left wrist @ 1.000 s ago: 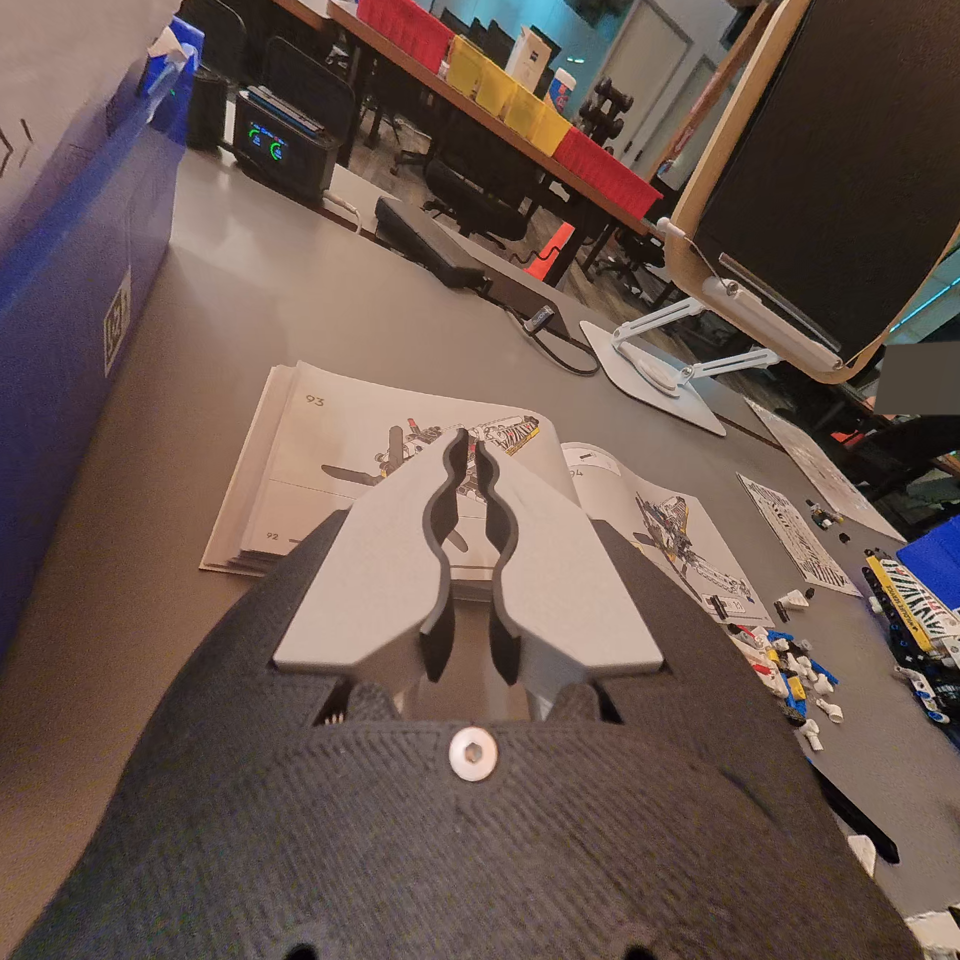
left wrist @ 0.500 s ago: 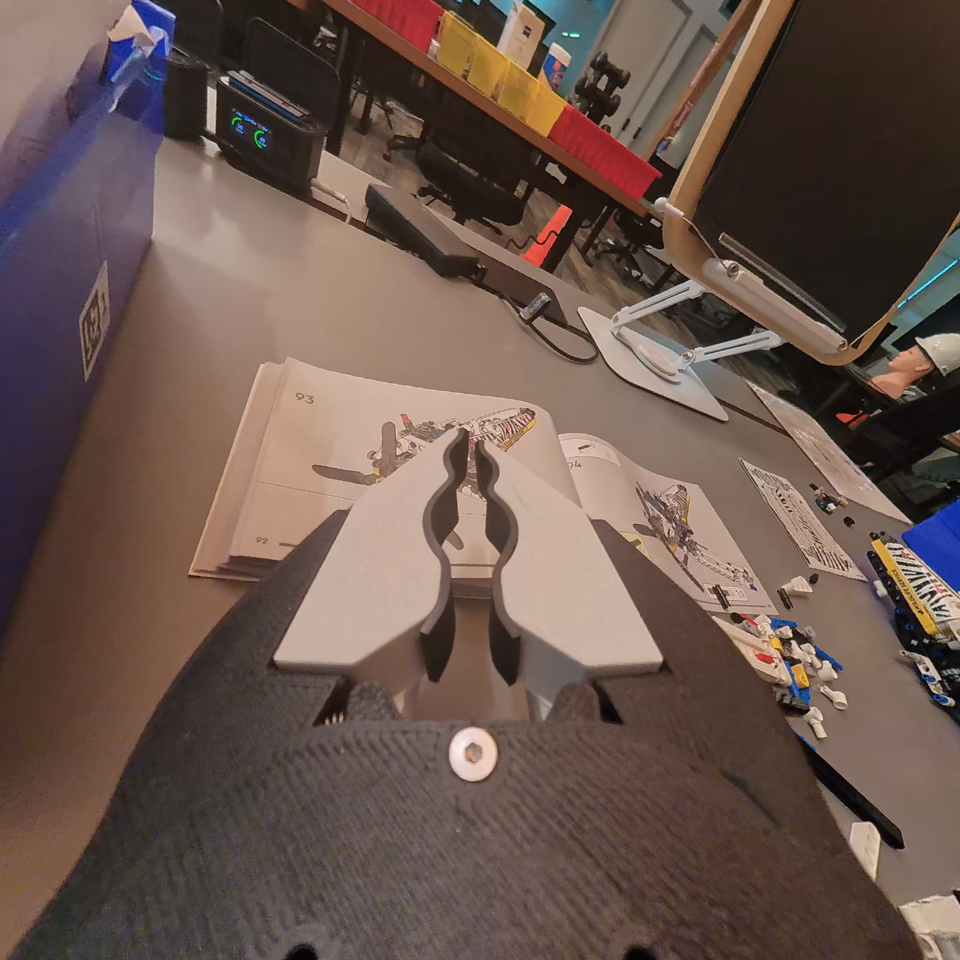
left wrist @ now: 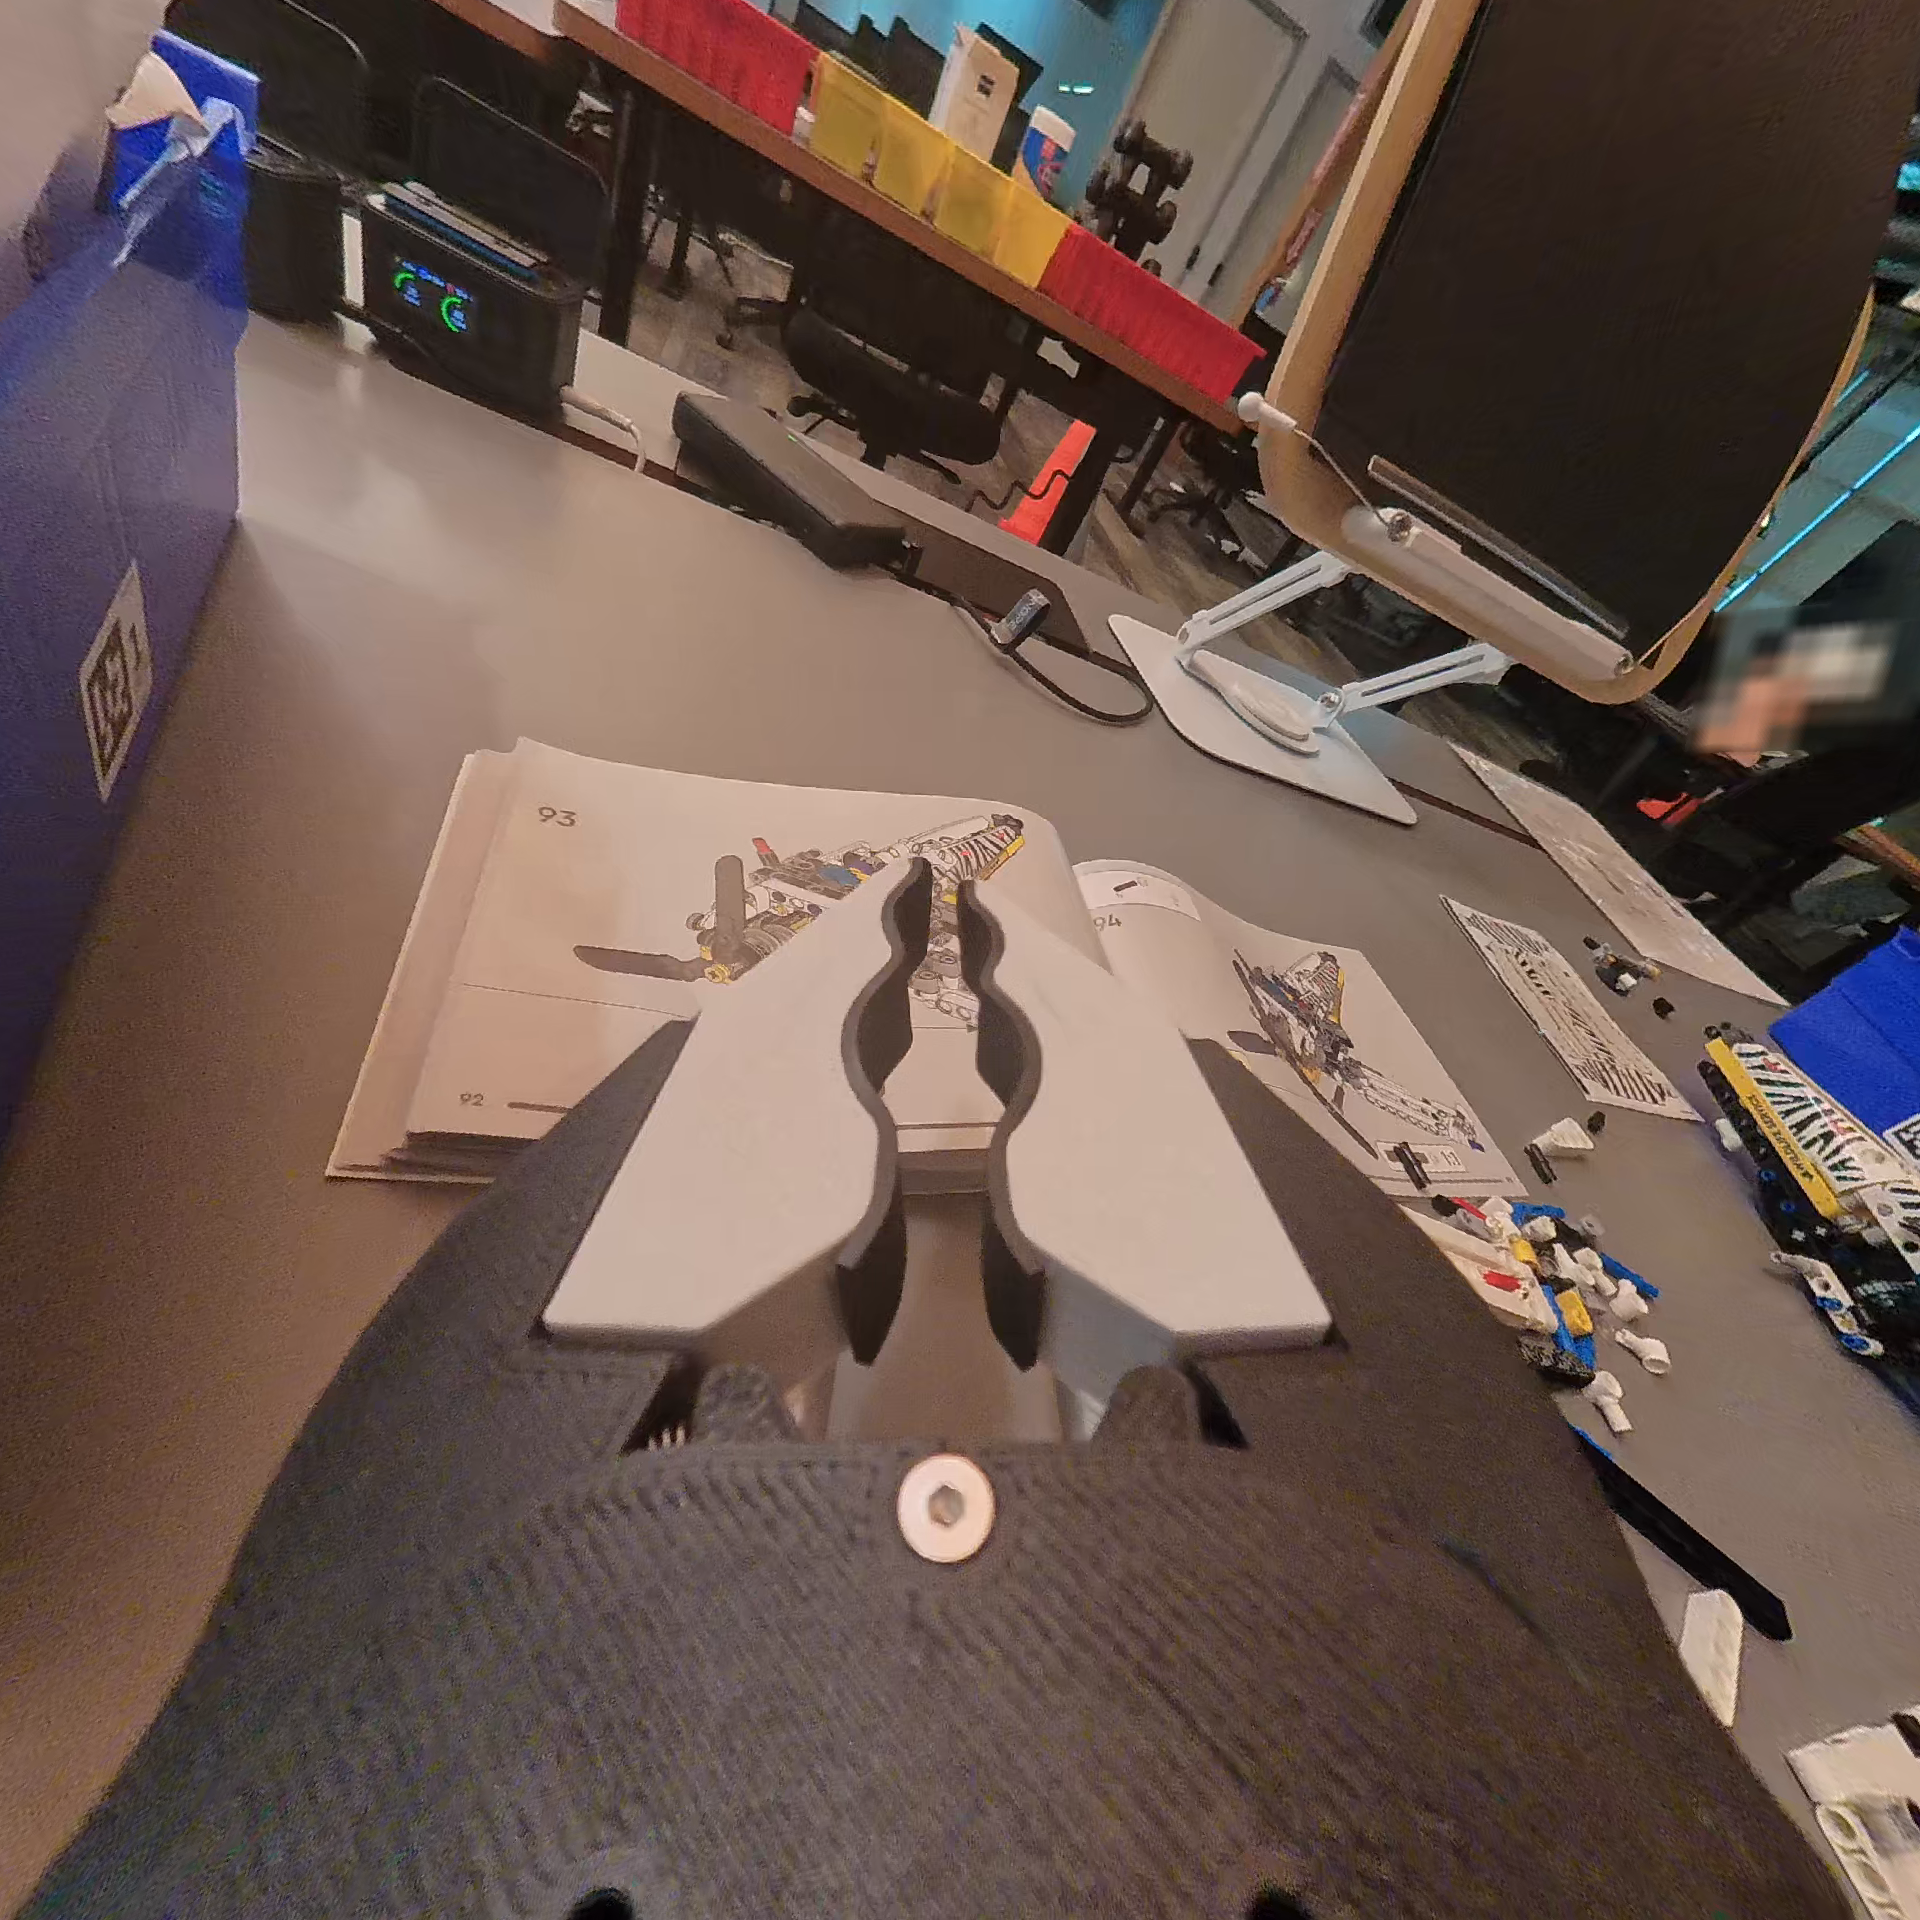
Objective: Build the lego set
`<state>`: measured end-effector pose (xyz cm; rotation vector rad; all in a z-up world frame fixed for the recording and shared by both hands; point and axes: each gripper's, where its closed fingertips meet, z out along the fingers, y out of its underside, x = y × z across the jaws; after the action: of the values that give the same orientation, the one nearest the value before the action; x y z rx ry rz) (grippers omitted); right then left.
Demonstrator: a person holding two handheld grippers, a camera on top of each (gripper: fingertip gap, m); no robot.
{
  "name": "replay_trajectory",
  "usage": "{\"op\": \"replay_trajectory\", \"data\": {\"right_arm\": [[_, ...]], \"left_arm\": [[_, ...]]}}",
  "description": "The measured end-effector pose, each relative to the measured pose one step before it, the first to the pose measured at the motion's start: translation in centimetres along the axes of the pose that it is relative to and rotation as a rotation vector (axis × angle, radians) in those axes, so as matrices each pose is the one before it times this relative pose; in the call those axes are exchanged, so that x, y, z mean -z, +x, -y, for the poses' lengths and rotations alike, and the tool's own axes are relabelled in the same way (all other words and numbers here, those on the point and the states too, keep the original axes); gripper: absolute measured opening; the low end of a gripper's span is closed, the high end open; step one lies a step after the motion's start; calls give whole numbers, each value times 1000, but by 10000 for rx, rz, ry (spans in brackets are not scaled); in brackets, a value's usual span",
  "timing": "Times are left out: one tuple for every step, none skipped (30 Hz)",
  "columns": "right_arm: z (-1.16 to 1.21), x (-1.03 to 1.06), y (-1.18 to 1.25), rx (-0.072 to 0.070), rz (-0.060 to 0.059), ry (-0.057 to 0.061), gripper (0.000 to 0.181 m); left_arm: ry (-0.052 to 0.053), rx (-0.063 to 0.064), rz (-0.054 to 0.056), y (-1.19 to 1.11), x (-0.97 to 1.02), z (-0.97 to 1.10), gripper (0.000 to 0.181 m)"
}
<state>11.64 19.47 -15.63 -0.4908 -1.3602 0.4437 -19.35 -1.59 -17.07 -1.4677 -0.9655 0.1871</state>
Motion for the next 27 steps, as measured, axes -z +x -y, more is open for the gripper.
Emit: {"op": "replay_trajectory", "data": {"right_arm": [[51,-4,-81,49,20,10,0],[-2,-6,-83,75,19,-10,0],[-55,-21,-75,79,14,-32,0],[-53,-22,-76,55,25,-37,0],[-67,-33,-84,40,35,-40,0],[-76,-43,-89,46,36,-52,0],[-114,-48,-110,64,41,-69,0],[-115,-69,-138,84,54,-79,0],[-93,-69,-179,102,64,-71,0],[-56,-69,-190,116,67,-54,0],[-45,-52,-201,121,70,-50,0],[-64,-62,-199,114,72,-54,0],[-59,-64,-177,97,71,-57,0],[-62,-60,-150,72,59,-54,0],[-51,-45,-92,44,41,-41,0],[-46,-35,-63,20,29,-32,0],[-50,-28,-26,3,20,-32,0],[-48,-23,-7,-8,12,-27,0],[-40,-17,-5,-11,9,-21,0],[-39,-18,-6,-7,12,-21,0],[-38,-25,-20,0,15,-23,0],[-35,-13,-31,8,18,-23,0],[-18,-25,-31,13,17,-18,0],[-29,-9,-37,11,18,-15,0],[-19,-25,-37,10,20,-19,0],[-31,-15,-27,9,16,-21,0],[-25,-18,-21,8,12,-17,0]], "left_arm": [[0,9,-27,39,12,-12,3],[-9,12,-27,31,10,-28,3],[-17,17,-27,29,-19,-29,3],[-23,24,-36,33,-13,-32,4],[-29,34,-39,36,-26,-55,4],[-32,41,-37,19,-28,-48,4],[-30,42,-42,39,-31,-52,4],[-28,40,-46,36,-25,-46,4],[-23,36,-41,32,-22,-43,5],[-18,33,-31,21,-23,-28,5],[-19,24,-37,41,-18,-40,5],[-20,24,-29,29,-22,-27,5],[-20,26,-30,32,-31,-38,5],[-23,21,-29,27,-19,-32,6],[-19,20,-23,30,-23,-33,6],[-15,23,-18,7,-17,-19,6],[-17,22,-21,22,-17,-28,6],[-21,22,-22,18,-30,-39,6],[-21,27,-26,19,-26,-23,7],[-22,24,-33,35,-30,-39,7],[-18,22,-21,22,-16,-29,7],[-13,17,-18,14,-20,-22,7],[-12,11,-10,9,-13,-17,7],[-6,8,-4,-12,-1,-6,7],[-1,8,-6,7,-5,3,7],[-2,6,-3,-9,2,-4,7],[-3,3,-5,3,-3,0,7]]}}
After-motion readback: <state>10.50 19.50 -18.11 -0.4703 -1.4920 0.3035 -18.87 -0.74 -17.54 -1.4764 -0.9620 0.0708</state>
